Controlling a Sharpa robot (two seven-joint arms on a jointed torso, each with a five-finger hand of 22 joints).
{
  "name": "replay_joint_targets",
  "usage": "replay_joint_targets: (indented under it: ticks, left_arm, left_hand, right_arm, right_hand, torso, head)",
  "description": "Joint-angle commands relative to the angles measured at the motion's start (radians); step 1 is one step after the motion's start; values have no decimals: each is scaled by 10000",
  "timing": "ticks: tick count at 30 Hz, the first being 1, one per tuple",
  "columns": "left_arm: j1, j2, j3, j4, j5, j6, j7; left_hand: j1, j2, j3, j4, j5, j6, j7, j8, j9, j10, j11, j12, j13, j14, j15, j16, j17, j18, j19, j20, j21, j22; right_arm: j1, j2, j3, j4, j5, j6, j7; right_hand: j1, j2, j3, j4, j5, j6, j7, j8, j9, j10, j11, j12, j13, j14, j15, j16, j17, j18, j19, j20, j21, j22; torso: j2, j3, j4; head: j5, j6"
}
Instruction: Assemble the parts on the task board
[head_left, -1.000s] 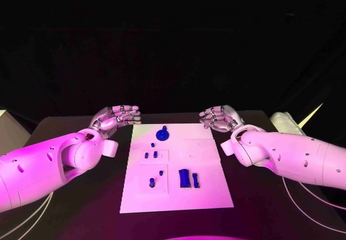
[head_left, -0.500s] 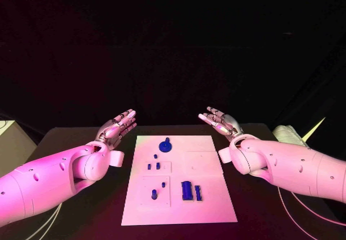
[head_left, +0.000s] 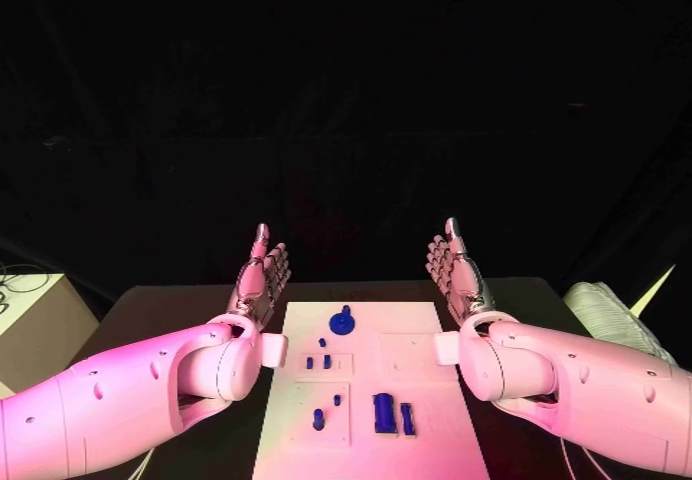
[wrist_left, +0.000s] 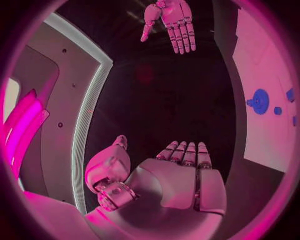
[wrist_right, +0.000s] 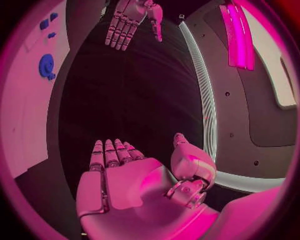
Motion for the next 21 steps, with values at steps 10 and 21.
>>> replay_joint_targets:
  ticks: [10,21]
  left_arm:
    - [-124,-61,110,655,-182,-2470,353]
    - [-124,-61,110,655,-182,-2470,353]
  left_hand:
    - [-817,36,-165,-14,-71,-200,0,-71,-54,-233,-16,-66,-22,-193,-23,-114,-37,-206,-194,-44,-105,-63]
    - [-817,36,-165,-14,-71,-200,0,-71,-54,-233,-16,-66,-22,-193,-23,-114,-37,-206,-194,-44,-105,-63]
  right_arm:
    - [-17,-15,15,68,644,-519,518]
    - [-17,-15,15,68,644,-519,518]
  right_hand:
    - [-591,35,-164,6,-87,-219,-25,-73,-69,-354,-18,-60,-48,-281,-20,-104,-85,-135,-201,-24,-48,-123]
    - [-591,35,-164,6,-87,-219,-25,-73,-69,-354,-18,-60,-48,-281,-20,-104,-85,-135,-201,-24,-48,-123]
  torso:
    - [-23,22,-9]
    - [-23,22,-9]
  head:
    - [6,9]
    - [6,9]
